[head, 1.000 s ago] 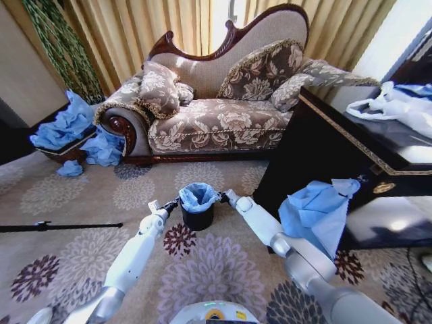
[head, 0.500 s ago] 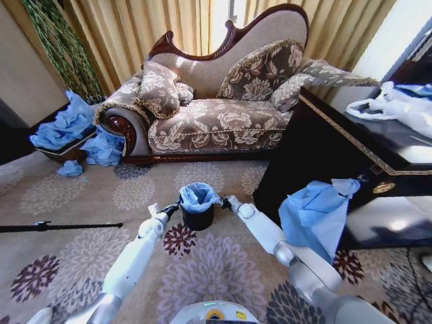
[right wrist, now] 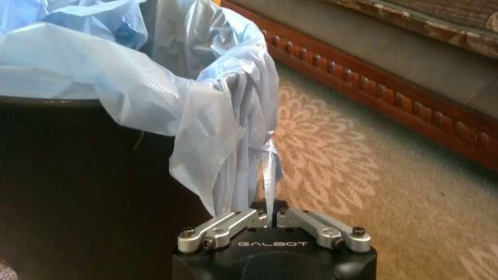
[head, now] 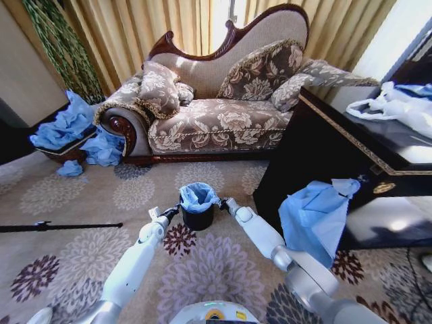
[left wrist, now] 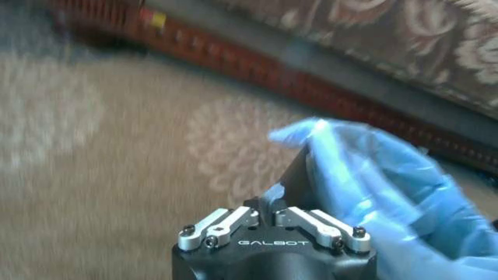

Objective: Place a garbage bag over the trash bin.

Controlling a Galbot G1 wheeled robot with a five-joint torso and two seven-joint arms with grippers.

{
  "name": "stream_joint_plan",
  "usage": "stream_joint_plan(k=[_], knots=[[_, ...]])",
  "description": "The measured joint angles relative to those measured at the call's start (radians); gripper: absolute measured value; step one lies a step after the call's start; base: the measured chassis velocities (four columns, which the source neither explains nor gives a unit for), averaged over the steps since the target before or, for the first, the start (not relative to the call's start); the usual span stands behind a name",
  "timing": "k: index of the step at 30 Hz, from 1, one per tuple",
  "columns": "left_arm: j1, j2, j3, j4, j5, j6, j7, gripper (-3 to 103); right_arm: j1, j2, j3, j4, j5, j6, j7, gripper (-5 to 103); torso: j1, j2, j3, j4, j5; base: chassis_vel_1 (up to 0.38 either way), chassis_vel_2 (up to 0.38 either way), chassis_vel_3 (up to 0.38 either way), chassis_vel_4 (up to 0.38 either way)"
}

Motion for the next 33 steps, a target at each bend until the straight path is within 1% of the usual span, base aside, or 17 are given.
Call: stream_joint_plan(k=[1, 5, 7, 9, 10, 13, 14, 15, 17, 18, 20, 21, 22, 25, 27, 31, 33], knots=[[0.021, 0.019, -0.002, -0.047, 0.054, 0.0, 0.0, 11, -0.004, 0.0, 0.004, 0.004, 0.001, 0.003, 0.006, 0, 0.0, 0.0, 0.0, -0.0001, -0.0001, 0.0, 0.0, 0.0, 0.0], [0.06, 0.116, 0.005, -0.168, 0.306, -0.008, 0.053, 32, -0.02, 0.005, 0.024, 0.017, -0.001, 0.009, 0.011, 0, 0.0, 0.0, 0.0, 0.0003, -0.0002, 0.0, 0.0, 0.0, 0.0], [0.061, 0.133, 0.006, -0.184, 0.335, -0.006, 0.063, 32, -0.022, 0.007, 0.028, 0.018, -0.001, 0.009, 0.012, 0, 0.0, 0.0, 0.0, 0.0002, -0.0002, 0.0, 0.0, 0.0, 0.0], [0.062, 0.213, 0.019, -0.278, 0.4, 0.072, 0.116, 43, -0.032, 0.012, 0.04, 0.025, -0.002, 0.012, 0.015, 0, 0.0, 0.0, 0.0, 0.0, -0.0001, 0.0, 0.0, 0.0, 0.0], [0.062, 0.213, 0.019, -0.278, 0.4, 0.072, 0.116, 43, -0.032, 0.012, 0.04, 0.025, -0.002, 0.012, 0.015, 0, 0.0, 0.0, 0.0, 0.0, -0.0001, 0.0, 0.0, 0.0, 0.0], [0.023, 0.322, 0.056, -0.352, 0.431, 0.172, 0.244, 59, -0.036, 0.02, 0.061, 0.026, -0.007, 0.015, 0.016, 0, 0.0, 0.0, 0.0, 0.0002, 0.0002, 0.0, 0.0, 0.0, 0.0], [0.023, 0.322, 0.056, -0.352, 0.431, 0.172, 0.244, 59, -0.036, 0.02, 0.061, 0.026, -0.007, 0.015, 0.016, 0, 0.0, 0.0, 0.0, 0.0002, 0.0002, 0.0, 0.0, 0.0, 0.0], [0.014, 0.337, 0.065, -0.361, 0.432, 0.193, 0.257, 64, -0.036, 0.021, 0.065, 0.026, -0.007, 0.016, 0.016, 0, 0.0, 0.0, 0.0, 0.0001, 0.0, 0.0, 0.0, 0.0, 0.0], [-0.03, 0.383, 0.095, -0.386, 0.426, 0.271, 0.308, 76, -0.037, 0.023, 0.077, 0.026, -0.008, 0.018, 0.016, 0, 0.0, 0.0, 0.0, 0.0, 0.0005, 0.0, 0.0, 0.0, 0.0], [-0.045, 0.389, 0.104, -0.384, 0.421, 0.289, 0.324, 81, -0.037, 0.025, 0.081, 0.024, -0.009, 0.02, 0.016, 0, 0.0, 0.0, 0.0, -0.0001, 0.0003, 0.0, 0.0, 0.0, 0.0], [-0.055, 0.392, 0.111, -0.376, 0.417, 0.298, 0.341, 81, -0.036, 0.029, 0.083, 0.018, -0.009, 0.02, 0.015, 0, 0.0, 0.0, 0.0, -0.0005, -0.0002, 0.0, 0.0, 0.0, 0.0], [-0.063, 0.392, 0.118, -0.366, 0.415, 0.302, 0.35, 86, -0.035, 0.034, 0.083, 0.014, -0.009, 0.02, 0.015, 0, 0.0, 0.0, 0.0, -0.0004, -0.0002, 0.0, 0.0, 0.0, 0.0], [-0.088, 0.386, 0.149, -0.341, 0.404, 0.307, 0.364, 92, -0.034, 0.039, 0.083, 0.012, -0.009, 0.02, 0.014, 0, 0.0, 0.0, 0.0, 0.0008, 0.0003, 0.0, 0.0, 0.0, 0.0], [-0.123, 0.367, 0.199, -0.305, 0.393, 0.328, 0.37, 98, -0.035, 0.04, 0.084, 0.012, -0.009, 0.021, 0.014, 0, 0.0, 0.0, 0.0, 0.0006, -0.0002, 0.0, 0.0, 0.0, 0.0], [-0.144, 0.353, 0.226, -0.279, 0.392, 0.335, 0.37, 100, -0.036, 0.04, 0.086, 0.011, -0.01, 0.022, 0.014, 0, 0.0, 0.0, 0.0, -0.0002, -0.0002, 0.0, 0.0, 0.0, 0.0], [-0.191, 0.309, 0.277, -0.213, 0.394, 0.304, 0.359, 100, -0.036, 0.038, 0.093, 0.01, -0.011, 0.023, 0.014, 0, 0.0, 0.0, 0.0, -0.0002, 0.0, 0.0, 0.0, 0.0, 0.0], [-0.209, 0.281, 0.296, -0.198, 0.39, 0.298, 0.307, 100, -0.037, 0.037, 0.096, 0.01, -0.013, 0.024, 0.014, 0, 0.0, 0.0, 0.0, 0.0002, 0.0001, 0.0, 0.0, 0.0, 0.0]])
